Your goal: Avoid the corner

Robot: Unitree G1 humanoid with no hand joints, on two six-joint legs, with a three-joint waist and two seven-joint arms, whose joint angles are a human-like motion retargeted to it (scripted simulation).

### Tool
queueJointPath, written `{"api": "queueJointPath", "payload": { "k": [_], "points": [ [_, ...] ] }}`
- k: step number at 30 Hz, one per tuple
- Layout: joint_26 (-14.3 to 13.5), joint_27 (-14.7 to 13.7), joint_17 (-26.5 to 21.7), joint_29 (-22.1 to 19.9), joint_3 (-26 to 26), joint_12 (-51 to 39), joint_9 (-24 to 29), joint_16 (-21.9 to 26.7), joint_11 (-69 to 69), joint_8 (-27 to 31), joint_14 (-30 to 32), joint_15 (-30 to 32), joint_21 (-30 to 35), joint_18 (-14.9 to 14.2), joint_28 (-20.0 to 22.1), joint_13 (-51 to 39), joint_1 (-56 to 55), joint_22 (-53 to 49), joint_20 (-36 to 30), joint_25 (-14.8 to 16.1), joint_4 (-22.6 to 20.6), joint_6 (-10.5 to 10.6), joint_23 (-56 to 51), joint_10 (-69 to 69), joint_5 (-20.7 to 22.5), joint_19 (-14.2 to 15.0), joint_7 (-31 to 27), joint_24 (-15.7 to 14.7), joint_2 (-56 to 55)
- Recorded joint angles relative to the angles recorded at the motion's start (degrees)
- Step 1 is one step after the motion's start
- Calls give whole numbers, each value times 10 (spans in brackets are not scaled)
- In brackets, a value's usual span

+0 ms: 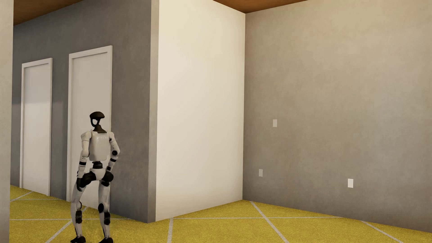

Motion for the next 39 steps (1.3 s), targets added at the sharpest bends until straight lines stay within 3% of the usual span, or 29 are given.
{"api": "queueJointPath", "payload": {
  "k": [2,4,5,6,7,8,9,11,12,14,16,17,18,19,20,22,23,24,26,27,29,32,33,34,35,36,38,39],
  "points": [
    [0,0,-6,0,40,7,-16,-1,-19,0,23,-70,-18,0,0,-51,-34,-7,8,0,20,-2,-46,-207,-17,0,0,0,62],
    [0,0,-10,0,64,17,-28,-2,-16,0,5,-95,-38,0,0,-73,-72,-5,14,0,39,0,-78,-225,-46,0,0,0,125],
    [0,0,-8,0,76,20,-26,-3,1,0,7,-78,-54,0,0,-64,-79,3,16,0,32,-6,-94,-170,-65,0,0,0,158],
    [0,0,1,0,81,17,-40,-4,46,0,52,-28,-62,0,0,-55,-108,26,13,0,24,-16,-83,-107,-77,0,0,0,157],
    [0,0,17,0,79,15,-48,-6,118,0,64,74,-60,0,0,-41,-112,56,9,0,-5,-40,-51,-44,-99,0,0,0,150],
    [0,0,24,0,65,5,-40,-6,216,0,39,191,-45,0,0,-24,-79,80,1,0,-25,-45,-23,-8,-104,0,0,0,127],
    [0,0,25,0,55,-7,-39,-12,351,0,9,250,-10,0,0,-22,-47,97,6,0,-46,-46,12,2,-107,0,0,0,63],
    [0,0,24,0,5,-21,-31,-15,527,0,-9,195,57,0,0,-14,67,72,1,0,-61,-31,67,-56,-88,0,0,0,-66],
    [0,0,27,0,-31,-31,-27,-17,542,0,-7,180,58,0,0,4,121,58,3,0,-63,-17,91,-89,-72,0,0,0,-126],
    [0,0,20,0,-100,-46,-22,-10,410,0,-3,248,89,0,0,43,226,-2,11,0,-55,6,124,-151,-51,0,0,0,-222],
    [0,0,13,0,-153,-73,-21,0,171,0,-6,321,90,0,0,83,304,-58,29,0,-46,14,133,-191,-56,0,0,0,-286],
    [0,0,11,0,-171,-91,-25,6,55,0,-14,212,91,0,0,97,331,-77,32,0,-46,13,137,-204,-62,0,0,0,-301],
    [0,0,10,0,-182,-107,-28,12,7,0,-18,14,99,0,0,111,363,-98,42,0,-47,7,136,-209,-75,0,0,0,-309],
    [0,0,17,0,-206,-113,-46,14,15,0,-22,-85,95,0,0,117,360,-110,57,0,-25,11,161,-188,-88,0,0,0,-334],
    [0,0,22,0,-221,-113,-43,9,12,0,-5,-55,91,0,0,124,380,-113,77,0,-15,11,175,-178,-94,0,0,0,-356],
    [0,0,29,0,-218,-98,-55,-5,70,0,104,231,95,0,0,133,376,-99,98,0,28,36,193,-89,-62,0,0,0,-394],
    [0,0,28,0,-190,-82,-51,-14,131,0,193,281,112,0,0,131,358,-73,95,0,42,49,198,9,-26,0,0,0,-393],
    [0,0,28,0,-176,-74,-44,-21,153,0,241,271,104,0,0,116,306,-50,91,0,49,57,202,120,-10,0,0,0,-363],
    [0,0,29,0,-142,-76,-17,-23,123,0,103,224,85,0,0,77,183,-6,38,0,42,53,181,305,23,0,0,0,-255],
    [0,0,29,0,-109,-63,-20,-23,92,0,41,179,72,0,0,56,131,11,23,0,27,41,171,321,25,0,0,0,-194],
    [0,0,11,0,-32,-30,-11,-16,32,0,-5,100,40,0,0,32,57,16,9,0,2,12,78,232,4,0,0,0,-75],
    [0,0,-2,0,35,11,-23,-8,-15,0,-4,-16,-15,0,0,-36,5,21,4,0,3,-4,-5,-106,-25,0,0,0,39],
    [0,0,-5,0,48,18,-35,-12,-17,0,103,-44,-37,0,0,-60,-1,33,8,0,6,-1,-22,-200,-24,0,0,0,54],
    [0,0,-8,0,57,27,-45,-12,-15,0,237,-71,-55,0,0,-77,-19,33,6,0,25,2,-38,-417,-33,0,0,0,76],
    [0,0,-14,0,64,26,-40,-17,-9,0,175,-77,-57,0,0,-93,-34,55,-1,0,32,4,-46,-455,-44,0,0,0,103],
    [0,0,-15,0,73,29,-35,-19,6,0,-7,-64,-58,0,0,-96,-63,65,-2,0,35,6,-45,-200,-57,0,0,0,129],
    [0,0,-2,0,79,31,-51,-21,114,0,-79,48,-64,0,0,-71,-87,95,-7,0,10,-2,-37,-85,-79,0,0,0,128],
    [0,0,14,0,65,25,-40,-19,220,0,-103,149,-54,0,0,-53,-47,123,-26,0,-27,-28,-2,-51,-112,0,0,0,108]
  ]
}}
